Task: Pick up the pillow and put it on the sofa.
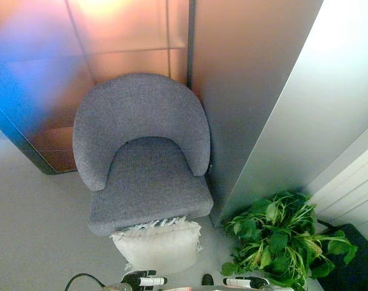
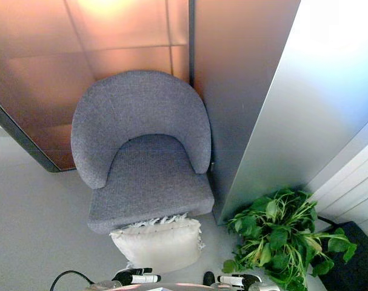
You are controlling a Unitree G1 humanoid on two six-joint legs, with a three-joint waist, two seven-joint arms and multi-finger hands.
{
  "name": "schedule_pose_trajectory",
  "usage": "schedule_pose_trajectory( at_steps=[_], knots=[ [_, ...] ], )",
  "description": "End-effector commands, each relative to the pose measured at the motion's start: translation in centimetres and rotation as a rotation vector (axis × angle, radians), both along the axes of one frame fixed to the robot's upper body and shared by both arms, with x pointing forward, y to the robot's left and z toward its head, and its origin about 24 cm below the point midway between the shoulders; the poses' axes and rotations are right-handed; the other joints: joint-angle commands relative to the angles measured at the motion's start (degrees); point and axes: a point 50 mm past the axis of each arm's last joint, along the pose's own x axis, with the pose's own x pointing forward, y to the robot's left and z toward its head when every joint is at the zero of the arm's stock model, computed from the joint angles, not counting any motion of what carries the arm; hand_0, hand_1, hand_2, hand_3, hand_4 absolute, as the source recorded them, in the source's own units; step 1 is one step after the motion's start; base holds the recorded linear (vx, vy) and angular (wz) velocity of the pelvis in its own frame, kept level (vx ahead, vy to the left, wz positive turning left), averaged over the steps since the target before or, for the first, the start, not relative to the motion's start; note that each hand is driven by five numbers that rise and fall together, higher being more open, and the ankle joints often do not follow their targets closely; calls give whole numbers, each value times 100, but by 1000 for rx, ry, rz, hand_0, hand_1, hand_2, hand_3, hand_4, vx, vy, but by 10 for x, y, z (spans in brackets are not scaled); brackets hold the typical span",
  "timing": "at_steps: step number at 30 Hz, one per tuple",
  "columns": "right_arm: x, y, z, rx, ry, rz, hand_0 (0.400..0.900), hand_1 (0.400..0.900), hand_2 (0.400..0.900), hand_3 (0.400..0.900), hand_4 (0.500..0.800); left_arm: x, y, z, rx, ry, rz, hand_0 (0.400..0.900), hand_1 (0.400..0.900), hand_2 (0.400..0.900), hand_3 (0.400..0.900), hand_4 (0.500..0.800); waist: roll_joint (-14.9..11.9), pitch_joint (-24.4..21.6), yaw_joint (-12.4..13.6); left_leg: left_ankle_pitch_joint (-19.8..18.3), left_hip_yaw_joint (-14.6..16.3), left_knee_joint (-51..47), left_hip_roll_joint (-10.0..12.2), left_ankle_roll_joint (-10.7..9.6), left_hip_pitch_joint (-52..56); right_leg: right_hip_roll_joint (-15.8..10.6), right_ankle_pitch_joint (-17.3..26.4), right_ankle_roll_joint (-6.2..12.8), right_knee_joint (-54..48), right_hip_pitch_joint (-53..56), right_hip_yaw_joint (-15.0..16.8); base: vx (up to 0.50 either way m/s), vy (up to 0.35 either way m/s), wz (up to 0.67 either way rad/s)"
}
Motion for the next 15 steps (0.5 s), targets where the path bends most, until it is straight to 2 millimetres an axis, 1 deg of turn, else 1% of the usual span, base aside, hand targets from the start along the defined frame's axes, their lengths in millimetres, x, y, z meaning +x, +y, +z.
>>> schedule_pose_trajectory(
  at_steps=[1, 2, 3, 6, 10, 11, 12, 15],
  knots=[
    [22, -14, 7, -88, -69, 89, 900, 900, 900, 900, 800, 18, -9, 2, -16, -43, -13, 900, 900, 900, 900, 800, 63, 142, -27, -63, -426, -34, -281, 170, -378, -2, -857, 368, 382, 343, -338, 0, 0, 0],
    [22, -14, 7, -90, -71, 91, 900, 900, 900, 900, 800, 18, -9, 2, -17, -44, -12, 900, 900, 900, 900, 800, 62, 143, -27, -63, -427, -34, -281, 170, -379, -2, -857, 368, 383, 342, -338, 0, 0, 0],
    [29, -15, 9, -106, -116, 140, 900, 900, 900, 900, 800, 18, -9, 2, -5, -35, -11, 900, 900, 900, 900, 800, 58, 154, -12, -65, -439, -34, -283, 166, -384, -3, -853, 371, 371, 345, -348, 31, -1, 3],
    [39, -12, 12, -122, -175, 198, 900, 900, 900, 900, 800, 18, -8, 2, 7, -33, -8, 900, 900, 900, 900, 800, 49, 165, 10, -44, -455, -34, -288, 156, -410, -15, -838, 384, 366, 337, -368, 46, -4, 7],
    [62, -8, 20, -140, -288, 270, 900, 900, 900, 900, 800, 19, -6, 3, 24, -32, -18, 900, 900, 900, 900, 800, 21, 240, 69, -9, -487, -34, -293, 148, -483, -28, -813, 395, 368, 286, -400, 57, -15, 13],
    [72, -6, 25, -152, -334, 304, 900, 900, 900, 900, 800, 20, -4, 3, 29, -33, -21, 900, 900, 900, 900, 800, 9, 282, 96, 10, -488, -34, -289, 140, -527, -33, -799, 402, 374, 246, -415, 35, -16, 16],
    [77, -5, 27, -154, -357, 311, 900, 900, 900, 900, 800, 22, -3, 4, 31, -35, -24, 900, 900, 900, 900, 800, 3, 309, 112, 19, -491, -34, -288, 141, -557, -34, -791, 405, 375, 220, -422, 22, -24, 19],
    [111, 3, 43, -182, -490, 357, 900, 900, 900, 900, 800, 33, 0, 8, 43, -55, -30, 900, 900, 900, 900, 800, -27, 523, 184, 88, -514, -34, -286, 144, -771, -33, -746, 409, 409, 14, -431, -41, -47, 20]
  ],
)
